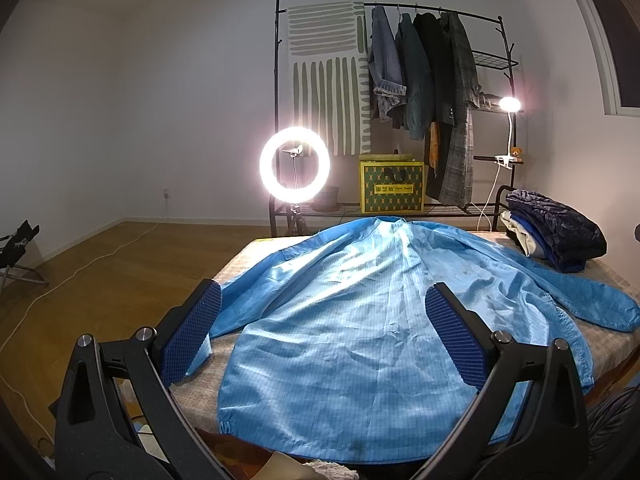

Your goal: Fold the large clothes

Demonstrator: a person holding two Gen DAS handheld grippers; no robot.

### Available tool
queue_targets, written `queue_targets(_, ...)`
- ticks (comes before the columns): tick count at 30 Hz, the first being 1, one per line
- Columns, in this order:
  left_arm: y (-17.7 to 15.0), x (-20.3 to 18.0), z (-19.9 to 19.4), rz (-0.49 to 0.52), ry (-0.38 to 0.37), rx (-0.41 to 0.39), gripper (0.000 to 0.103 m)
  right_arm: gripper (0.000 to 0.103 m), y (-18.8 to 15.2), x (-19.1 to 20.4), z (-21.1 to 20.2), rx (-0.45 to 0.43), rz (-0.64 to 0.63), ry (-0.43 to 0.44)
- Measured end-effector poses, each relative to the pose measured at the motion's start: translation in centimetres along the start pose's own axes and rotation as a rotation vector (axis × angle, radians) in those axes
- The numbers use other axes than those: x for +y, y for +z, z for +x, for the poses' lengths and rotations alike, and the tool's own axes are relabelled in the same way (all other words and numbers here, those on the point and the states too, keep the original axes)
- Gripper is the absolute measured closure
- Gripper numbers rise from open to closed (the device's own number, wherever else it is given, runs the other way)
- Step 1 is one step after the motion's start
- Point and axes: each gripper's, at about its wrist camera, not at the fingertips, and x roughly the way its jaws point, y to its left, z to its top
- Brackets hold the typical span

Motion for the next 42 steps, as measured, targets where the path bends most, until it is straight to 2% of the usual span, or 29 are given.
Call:
queue_targets(12,0.9,0.8,-0.3,-0.005,0.005,-0.009,0.0,0.0,0.4,0.3,-0.4,-0.018,0.003,-0.002)
queue_targets(37,0.7,1.3,-0.8,0.004,0.006,-0.01,0.0,0.0,0.2,0.8,-0.8,-0.024,0.0,-0.009)
queue_targets(42,0.2,2.1,-1.0,0.009,0.008,0.0,0.0,0.0,-0.2,1.9,-1.7,-0.039,-0.002,-0.014)
